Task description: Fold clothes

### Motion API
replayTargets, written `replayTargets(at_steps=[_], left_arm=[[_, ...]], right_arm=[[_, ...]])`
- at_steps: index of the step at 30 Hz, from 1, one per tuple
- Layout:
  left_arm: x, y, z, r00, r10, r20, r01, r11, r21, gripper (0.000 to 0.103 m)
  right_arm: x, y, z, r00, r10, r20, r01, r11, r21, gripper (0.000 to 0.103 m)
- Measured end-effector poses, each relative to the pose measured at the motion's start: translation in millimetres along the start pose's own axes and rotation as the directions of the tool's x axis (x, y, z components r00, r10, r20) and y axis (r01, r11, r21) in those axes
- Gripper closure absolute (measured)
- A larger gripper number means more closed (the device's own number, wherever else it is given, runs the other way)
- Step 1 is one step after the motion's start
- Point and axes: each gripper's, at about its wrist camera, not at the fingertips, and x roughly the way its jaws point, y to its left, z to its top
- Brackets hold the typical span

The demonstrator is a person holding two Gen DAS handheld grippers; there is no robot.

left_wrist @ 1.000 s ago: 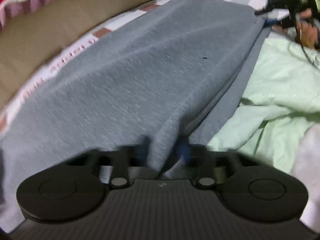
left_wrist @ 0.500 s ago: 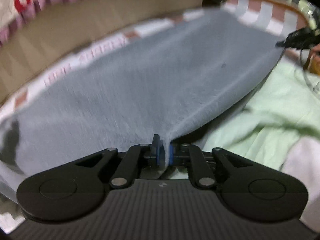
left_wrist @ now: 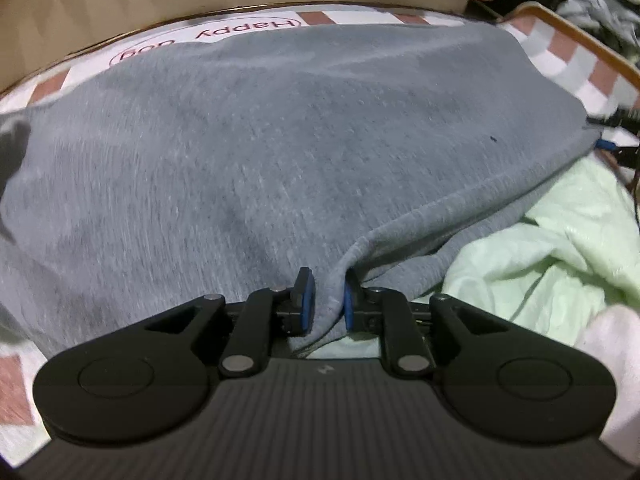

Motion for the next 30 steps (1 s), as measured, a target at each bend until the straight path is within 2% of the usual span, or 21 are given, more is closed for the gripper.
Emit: replayTargets(at_steps=[2,6,10,11,12,14,16,17,18,19,20,22,24,27,28,30], left_arm=[[2,3,0,1.000,-0.009,0.004,0.010,0.999,-0.032,0.087],[-4,6,-1,1.000,-0.031,-0.003,0.031,0.997,-0.070,0.087],[-11,13,-4,0.999,-0.042,-0.001,0.042,0.996,-0.083,0.082],[-22,25,-5,0.999,-0.034,0.023,0.036,0.991,-0.132,0.081],[-34,37,-7,0.999,-0.024,0.046,0.032,0.983,-0.181,0.075],[-57,61,-9,0.996,0.000,0.092,0.026,0.960,-0.278,0.064],[-80,84,-11,0.991,0.027,0.134,0.025,0.928,-0.372,0.059],[-92,96,-12,0.987,0.043,0.154,0.026,0.908,-0.418,0.053],[-104,108,-13,0.983,0.059,0.173,0.029,0.886,-0.463,0.040],[-115,120,-14,0.979,0.076,0.191,0.032,0.862,-0.506,0.035],[-126,133,-17,0.974,0.094,0.208,0.039,0.829,-0.558,0.033],[-136,170,-38,0.965,0.132,0.228,0.074,0.694,-0.716,0.033],[-142,200,-59,0.949,0.180,0.260,0.121,0.554,-0.824,0.033],[-139,229,-92,0.894,0.277,0.352,0.242,0.362,-0.900,0.033],[-133,237,-102,0.884,0.281,0.372,0.291,0.291,-0.911,0.034],[-115,247,-116,0.871,0.251,0.422,0.381,0.195,-0.904,0.033]], right_arm=[[1,7,-4,0.999,-0.034,0.013,0.034,0.998,-0.060,0.094],[4,20,-11,0.994,-0.098,0.046,0.104,0.978,-0.179,0.098],[7,33,-18,0.984,-0.157,0.086,0.175,0.940,-0.292,0.098],[7,36,-19,0.981,-0.171,0.097,0.193,0.928,-0.319,0.098],[8,40,-21,0.977,-0.184,0.109,0.211,0.914,-0.346,0.098],[7,44,-22,0.972,-0.204,0.115,0.233,0.892,-0.387,0.098],[6,48,-22,0.968,-0.222,0.119,0.252,0.869,-0.425,0.098],[6,46,-20,0.970,-0.218,0.112,0.245,0.878,-0.411,0.098],[6,41,-19,0.973,-0.207,0.102,0.230,0.895,-0.382,0.097],[6,37,-17,0.976,-0.196,0.093,0.216,0.910,-0.353,0.097],[6,35,-18,0.979,-0.186,0.086,0.204,0.920,-0.334,0.097],[9,35,-20,0.982,-0.172,0.076,0.187,0.931,-0.314,0.097],[11,37,-21,0.982,-0.176,0.074,0.191,0.929,-0.318,0.097],[12,41,-22,0.980,-0.183,0.073,0.197,0.921,-0.336,0.097],[11,40,-22,0.981,-0.181,0.071,0.194,0.922,-0.336,0.097],[10,39,-22,0.982,-0.174,0.067,0.187,0.924,-0.335,0.097]])
